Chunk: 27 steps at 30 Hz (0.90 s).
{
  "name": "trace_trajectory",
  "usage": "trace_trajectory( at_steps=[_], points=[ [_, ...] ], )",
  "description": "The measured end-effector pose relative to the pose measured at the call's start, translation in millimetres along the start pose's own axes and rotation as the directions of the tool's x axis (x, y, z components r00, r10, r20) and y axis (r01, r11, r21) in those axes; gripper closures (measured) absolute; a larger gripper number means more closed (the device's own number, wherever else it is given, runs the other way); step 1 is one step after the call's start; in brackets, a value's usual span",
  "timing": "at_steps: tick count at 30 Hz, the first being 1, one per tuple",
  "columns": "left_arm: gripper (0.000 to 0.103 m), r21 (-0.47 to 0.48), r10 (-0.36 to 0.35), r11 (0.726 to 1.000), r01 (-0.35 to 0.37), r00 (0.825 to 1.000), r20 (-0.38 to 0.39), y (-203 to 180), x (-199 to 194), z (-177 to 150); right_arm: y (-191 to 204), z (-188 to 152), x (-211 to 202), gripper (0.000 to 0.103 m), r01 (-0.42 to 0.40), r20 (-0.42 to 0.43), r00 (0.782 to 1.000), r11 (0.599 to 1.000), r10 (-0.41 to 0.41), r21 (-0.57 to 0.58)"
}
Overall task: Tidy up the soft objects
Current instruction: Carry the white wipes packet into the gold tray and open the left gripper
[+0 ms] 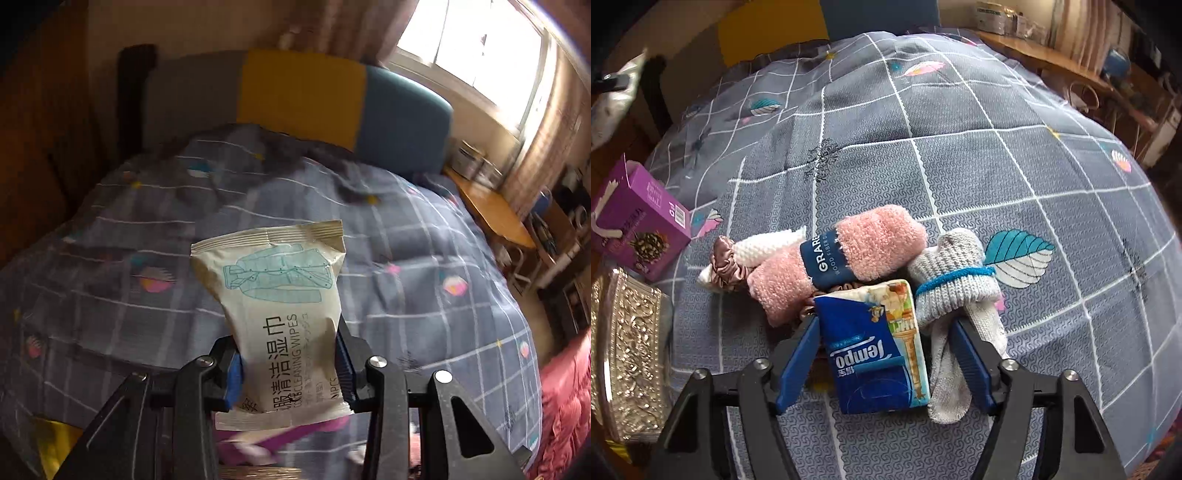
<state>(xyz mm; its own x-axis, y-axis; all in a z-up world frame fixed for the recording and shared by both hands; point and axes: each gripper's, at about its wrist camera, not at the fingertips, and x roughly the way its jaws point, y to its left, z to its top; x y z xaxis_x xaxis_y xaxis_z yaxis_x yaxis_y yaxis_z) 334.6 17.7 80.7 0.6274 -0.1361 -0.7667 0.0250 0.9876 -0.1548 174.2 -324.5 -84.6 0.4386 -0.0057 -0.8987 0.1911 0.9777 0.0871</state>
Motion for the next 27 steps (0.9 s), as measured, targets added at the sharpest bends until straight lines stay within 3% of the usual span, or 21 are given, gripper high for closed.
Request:
trace_trajectory(
  at_steps=[6,11,13,15,23,27],
  points=[
    [0.062,-0.141,0.079,0.987,-0.077,0.997,0.010,111,-27,-31,5,-2,2,0.036,0.019,-0.018,1.000,0.999,-0.019,-0.030],
    [0.062,-0.220,0.093,0.972,-0.088,0.996,0.010,172,-48,-91,6,-2,3,0.038,0.024,-0.005,1.000,0.999,-0.024,-0.033],
    [0.062,-0.241,0.093,0.966,-0.090,0.996,-0.001,192,-53,-121,9,-3,1,0.046,0.025,0.010,1.000,0.999,-0.024,-0.049],
    [0.062,-0.253,0.096,0.963,-0.095,0.995,-0.012,203,-56,-149,13,-5,1,0.055,0.024,0.020,1.000,0.997,-0.023,-0.069],
    [0.062,-0.186,0.057,0.980,-0.074,0.994,-0.094,202,-39,-235,17,-9,6,0.055,0.049,0.021,0.999,0.994,-0.047,-0.097],
    [0.061,-0.106,0.138,0.982,-0.154,0.980,-0.144,194,-19,-259,17,-10,7,0.055,0.049,0.025,0.999,0.994,-0.047,-0.094]
  ],
)
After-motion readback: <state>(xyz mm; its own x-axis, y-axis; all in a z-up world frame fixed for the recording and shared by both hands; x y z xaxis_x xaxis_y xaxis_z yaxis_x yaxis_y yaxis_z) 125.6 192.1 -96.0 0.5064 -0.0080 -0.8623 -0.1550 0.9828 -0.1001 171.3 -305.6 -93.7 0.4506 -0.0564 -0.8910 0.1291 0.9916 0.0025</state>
